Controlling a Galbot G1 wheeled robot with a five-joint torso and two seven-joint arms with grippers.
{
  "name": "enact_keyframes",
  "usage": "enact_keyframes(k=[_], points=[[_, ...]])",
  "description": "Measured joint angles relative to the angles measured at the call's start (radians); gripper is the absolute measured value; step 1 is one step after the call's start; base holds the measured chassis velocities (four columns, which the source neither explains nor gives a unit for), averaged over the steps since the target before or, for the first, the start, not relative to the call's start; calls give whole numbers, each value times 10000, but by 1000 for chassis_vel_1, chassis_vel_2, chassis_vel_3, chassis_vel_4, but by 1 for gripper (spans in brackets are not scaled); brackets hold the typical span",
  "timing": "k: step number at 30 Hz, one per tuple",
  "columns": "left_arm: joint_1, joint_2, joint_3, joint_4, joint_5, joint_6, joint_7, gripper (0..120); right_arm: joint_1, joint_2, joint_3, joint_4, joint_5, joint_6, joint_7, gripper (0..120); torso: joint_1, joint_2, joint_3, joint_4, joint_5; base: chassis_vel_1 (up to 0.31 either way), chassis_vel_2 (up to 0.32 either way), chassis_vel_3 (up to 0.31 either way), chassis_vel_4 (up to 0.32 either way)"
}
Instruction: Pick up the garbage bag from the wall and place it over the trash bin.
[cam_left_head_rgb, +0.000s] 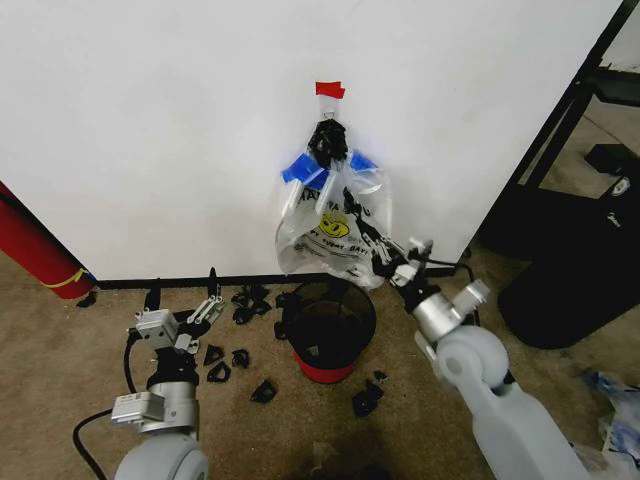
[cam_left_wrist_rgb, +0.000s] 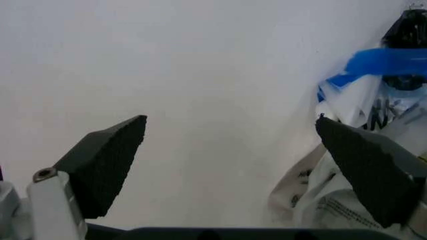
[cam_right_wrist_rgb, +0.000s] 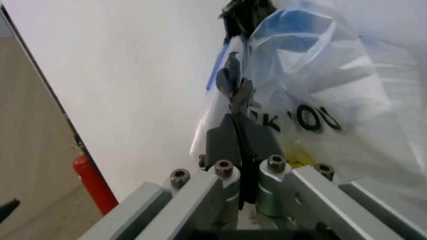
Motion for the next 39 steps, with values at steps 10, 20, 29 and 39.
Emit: enact_keyframes(k=[10, 20, 29, 39], points=[[104, -33, 35, -171, 0, -14, 1, 100, -1968, 231, 588, 655, -1586, 1230, -425, 0, 0, -1, 0, -1, 0, 0, 0, 0, 0], [99, 70, 41, -255, -25, -62, -6, 99, -4079, 913, 1479, 1424, -2737, 2332, -1048, 0, 0, -2, 0, -4, -1, 0, 0, 0, 0], [-59, 221, 121, -149, -54, -74, -18, 99, -3136, 997, 1173, 1346, -1428, 1318, -400, 4, 1, -2, 1, 0, -1, 0, 0, 0, 0], [257, 292, -65, -368, -40, -75, -17, 100, 296, 803, -64, -377, 2566, -381, 803, 38, 2, -3, 2, 2, -1, 0, 0, 0, 0]])
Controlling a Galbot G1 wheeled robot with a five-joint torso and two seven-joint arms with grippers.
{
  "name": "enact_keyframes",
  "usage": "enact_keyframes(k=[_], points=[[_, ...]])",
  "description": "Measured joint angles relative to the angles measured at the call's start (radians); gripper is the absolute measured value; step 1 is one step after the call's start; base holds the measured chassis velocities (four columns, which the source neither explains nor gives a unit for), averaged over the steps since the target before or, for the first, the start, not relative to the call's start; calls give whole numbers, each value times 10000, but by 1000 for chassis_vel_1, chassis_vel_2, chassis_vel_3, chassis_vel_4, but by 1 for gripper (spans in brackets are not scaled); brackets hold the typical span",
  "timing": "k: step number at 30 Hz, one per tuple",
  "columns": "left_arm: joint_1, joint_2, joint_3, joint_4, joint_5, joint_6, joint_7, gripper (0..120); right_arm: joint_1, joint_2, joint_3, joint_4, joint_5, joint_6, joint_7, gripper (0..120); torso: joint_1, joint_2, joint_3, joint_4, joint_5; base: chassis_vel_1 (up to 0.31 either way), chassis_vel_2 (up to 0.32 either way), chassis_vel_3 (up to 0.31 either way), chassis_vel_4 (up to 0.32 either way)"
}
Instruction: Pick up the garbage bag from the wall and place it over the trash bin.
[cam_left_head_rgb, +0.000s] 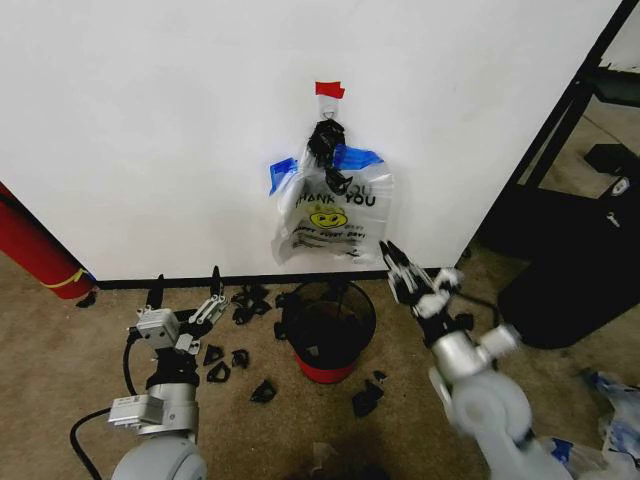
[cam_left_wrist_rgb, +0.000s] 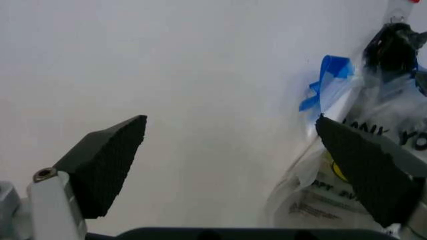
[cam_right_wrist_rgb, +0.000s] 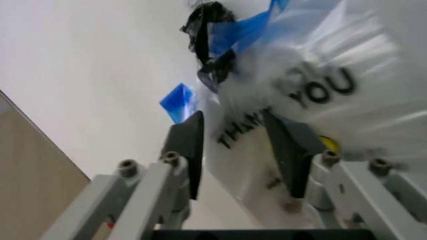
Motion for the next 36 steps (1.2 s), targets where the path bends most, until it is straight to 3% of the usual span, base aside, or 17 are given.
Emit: enact_keyframes(k=[7, 13, 17, 22, 24, 36], points=[[132, -198, -44, -37, 73, 4, 9, 99, 2234, 514, -1090, -1520, 1055, -273, 711, 68, 1, 0, 0, -2, -1, 0, 0, 0, 0], [238, -321, -52, -61, 138, -31, 19, 98, 3099, 1097, -1228, -2301, 1473, -270, 1168, 82, 0, 0, 0, -3, -1, 0, 0, 0, 0], [315, -324, -27, -86, 112, -79, 15, 98, 3325, 1340, -1240, -2503, 1747, -266, 1293, 73, 1, 0, 0, -3, -1, 0, 0, 0, 0], [367, -367, -54, -206, 59, -118, 12, 98, 3741, 1865, -1160, -2805, 2281, -243, 1592, 47, 0, 0, -1, -3, -1, 0, 0, 0, 0], [379, -386, -55, -224, 57, -122, 13, 98, 3771, 1897, -1146, -2828, 2296, -239, 1630, 43, 0, 0, -1, -4, -1, 0, 0, 0, 0], [513, -428, -79, -395, 40, -192, 32, 98, 3739, 1900, -990, -2868, 2219, -167, 1775, 0, -1, 0, -1, -4, 1, 0, 0, 0, 0]])
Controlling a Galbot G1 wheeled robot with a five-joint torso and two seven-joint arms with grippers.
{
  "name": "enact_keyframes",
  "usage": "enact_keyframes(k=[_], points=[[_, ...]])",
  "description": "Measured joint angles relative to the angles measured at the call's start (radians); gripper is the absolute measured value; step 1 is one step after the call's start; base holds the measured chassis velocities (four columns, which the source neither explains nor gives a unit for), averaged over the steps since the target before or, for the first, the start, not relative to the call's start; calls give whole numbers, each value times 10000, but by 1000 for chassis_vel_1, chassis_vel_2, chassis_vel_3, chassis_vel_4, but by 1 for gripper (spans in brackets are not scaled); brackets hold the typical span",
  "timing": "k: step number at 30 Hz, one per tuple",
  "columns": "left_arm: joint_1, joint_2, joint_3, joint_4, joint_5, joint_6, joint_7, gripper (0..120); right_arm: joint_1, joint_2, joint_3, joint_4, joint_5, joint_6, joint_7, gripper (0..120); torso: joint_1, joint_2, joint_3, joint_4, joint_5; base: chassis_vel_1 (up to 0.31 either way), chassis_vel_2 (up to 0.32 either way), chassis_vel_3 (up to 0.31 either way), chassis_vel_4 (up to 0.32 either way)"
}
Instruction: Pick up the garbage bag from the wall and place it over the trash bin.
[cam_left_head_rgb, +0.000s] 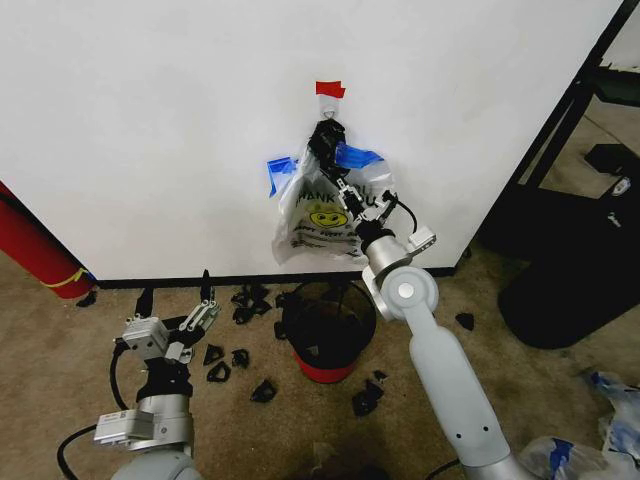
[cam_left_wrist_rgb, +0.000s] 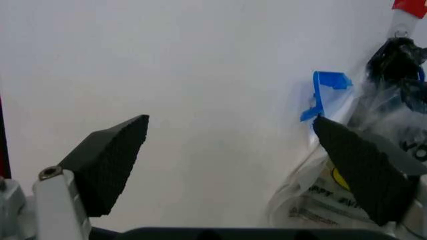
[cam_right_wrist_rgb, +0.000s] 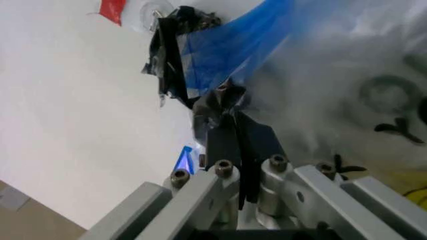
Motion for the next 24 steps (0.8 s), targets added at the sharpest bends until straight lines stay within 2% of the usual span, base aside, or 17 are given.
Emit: enact_keyframes(k=[9, 14, 17, 18, 24], points=[[42, 6, 30, -17, 1, -16, 0, 98, -687, -503, 92, 709, -468, -93, -92, 0, 0, 0, 0, 1, 0, 0, 0, 0, 0], [-21, 12, 71, -17, 2, 4, -19, 98, -2143, -1194, 305, 2151, -1238, -206, -457, 0, 0, 0, -2, -1, 2, 0, 0, 0, 0], [-26, -2, 83, -17, 3, 9, -25, 98, -2450, -1249, 399, 2423, -1407, -209, -538, 0, 0, 1, -2, 0, 1, 0, 0, 0, 0], [-30, -24, 126, -17, 3, 21, -35, 98, -3248, -1288, 649, 3028, -1827, -193, -741, 0, -1, 1, -2, -1, 0, 0, 0, 0, 0], [-28, -33, 206, -15, 50, 33, -61, 98, -5226, -1293, 1083, 4005, -3180, 260, -1393, 0, -1, 1, -2, 0, 0, 0, 0, 0, 0]])
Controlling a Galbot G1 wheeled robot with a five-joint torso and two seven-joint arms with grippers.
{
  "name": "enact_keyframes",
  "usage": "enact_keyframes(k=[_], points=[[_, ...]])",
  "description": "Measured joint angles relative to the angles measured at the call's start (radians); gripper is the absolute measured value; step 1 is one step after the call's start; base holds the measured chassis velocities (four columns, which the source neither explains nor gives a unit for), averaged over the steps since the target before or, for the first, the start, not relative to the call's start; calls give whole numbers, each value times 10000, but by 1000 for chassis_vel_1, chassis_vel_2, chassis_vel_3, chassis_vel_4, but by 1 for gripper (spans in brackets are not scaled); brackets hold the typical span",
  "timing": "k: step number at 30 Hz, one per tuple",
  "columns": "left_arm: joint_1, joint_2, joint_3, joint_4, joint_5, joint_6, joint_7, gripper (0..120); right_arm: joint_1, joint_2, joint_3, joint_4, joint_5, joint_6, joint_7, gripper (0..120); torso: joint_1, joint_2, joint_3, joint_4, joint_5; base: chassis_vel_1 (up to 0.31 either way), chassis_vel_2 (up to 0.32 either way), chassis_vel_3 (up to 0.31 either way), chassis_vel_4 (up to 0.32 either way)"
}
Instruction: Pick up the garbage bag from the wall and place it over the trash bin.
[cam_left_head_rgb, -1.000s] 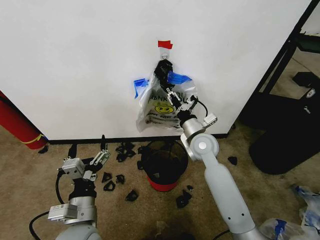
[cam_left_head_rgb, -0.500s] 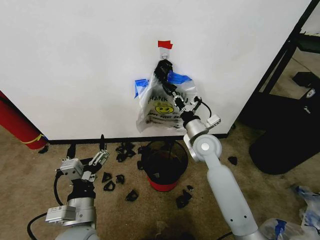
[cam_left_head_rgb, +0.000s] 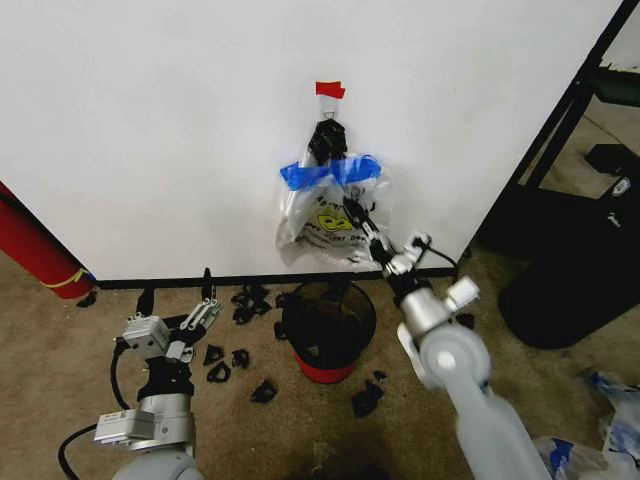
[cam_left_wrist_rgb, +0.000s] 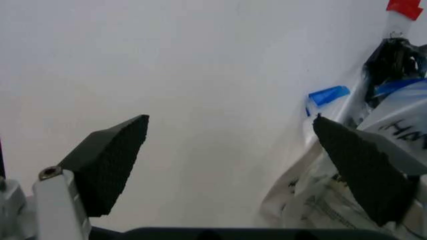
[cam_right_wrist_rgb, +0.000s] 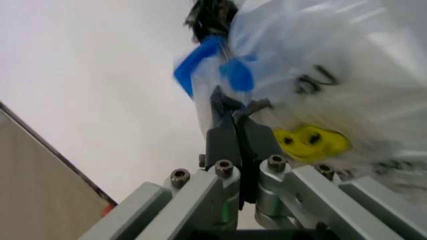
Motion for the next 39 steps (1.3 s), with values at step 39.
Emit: enact_keyframes(k=[39], points=[[490, -129, 39, -348, 272, -205, -33, 98, -5805, 582, 1421, 260, -5818, 6517, -2340, 0, 1, 1, 2, 2, 0, 0, 0, 0, 0]])
